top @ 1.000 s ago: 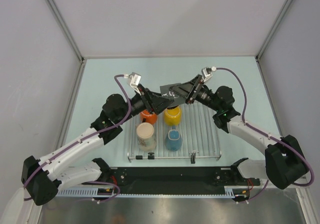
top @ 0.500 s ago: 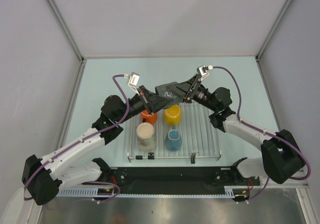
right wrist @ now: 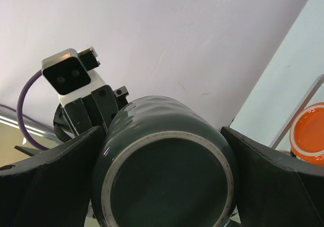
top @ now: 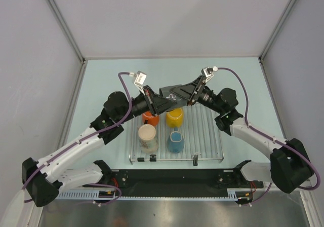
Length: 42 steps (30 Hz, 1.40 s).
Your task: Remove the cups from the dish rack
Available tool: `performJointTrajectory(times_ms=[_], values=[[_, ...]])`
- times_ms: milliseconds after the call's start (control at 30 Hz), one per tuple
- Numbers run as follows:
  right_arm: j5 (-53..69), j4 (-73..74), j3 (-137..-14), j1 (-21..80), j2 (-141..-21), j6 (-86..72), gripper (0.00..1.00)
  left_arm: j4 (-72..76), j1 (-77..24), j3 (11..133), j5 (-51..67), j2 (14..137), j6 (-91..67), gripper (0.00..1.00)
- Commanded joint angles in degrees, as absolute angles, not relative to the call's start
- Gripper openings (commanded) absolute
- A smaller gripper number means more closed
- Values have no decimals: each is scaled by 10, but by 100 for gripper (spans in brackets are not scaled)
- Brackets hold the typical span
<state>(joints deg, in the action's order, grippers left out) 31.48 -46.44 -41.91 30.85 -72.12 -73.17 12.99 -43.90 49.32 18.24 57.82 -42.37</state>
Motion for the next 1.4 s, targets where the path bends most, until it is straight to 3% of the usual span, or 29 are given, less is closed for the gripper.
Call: performJointTrajectory(times_ms=[0, 667, 900, 1100, 1367], values=[[313, -439, -435, 279, -692, -692, 100, 54, -430, 536, 125, 568, -358, 0], [300, -358, -420, 185, -636, -702, 100, -73, -394, 594, 46, 519, -307, 0], [161, -28, -511, 185, -570, -514, 100, -263, -341, 734, -102, 574, -263, 0], [-28, 229, -613, 204, -589, -421, 100, -472, -262, 910, -222, 723, -260, 0], [-168, 321, -602, 245, -598, -387, 100, -536, -141, 971, -194, 877, -241, 0]])
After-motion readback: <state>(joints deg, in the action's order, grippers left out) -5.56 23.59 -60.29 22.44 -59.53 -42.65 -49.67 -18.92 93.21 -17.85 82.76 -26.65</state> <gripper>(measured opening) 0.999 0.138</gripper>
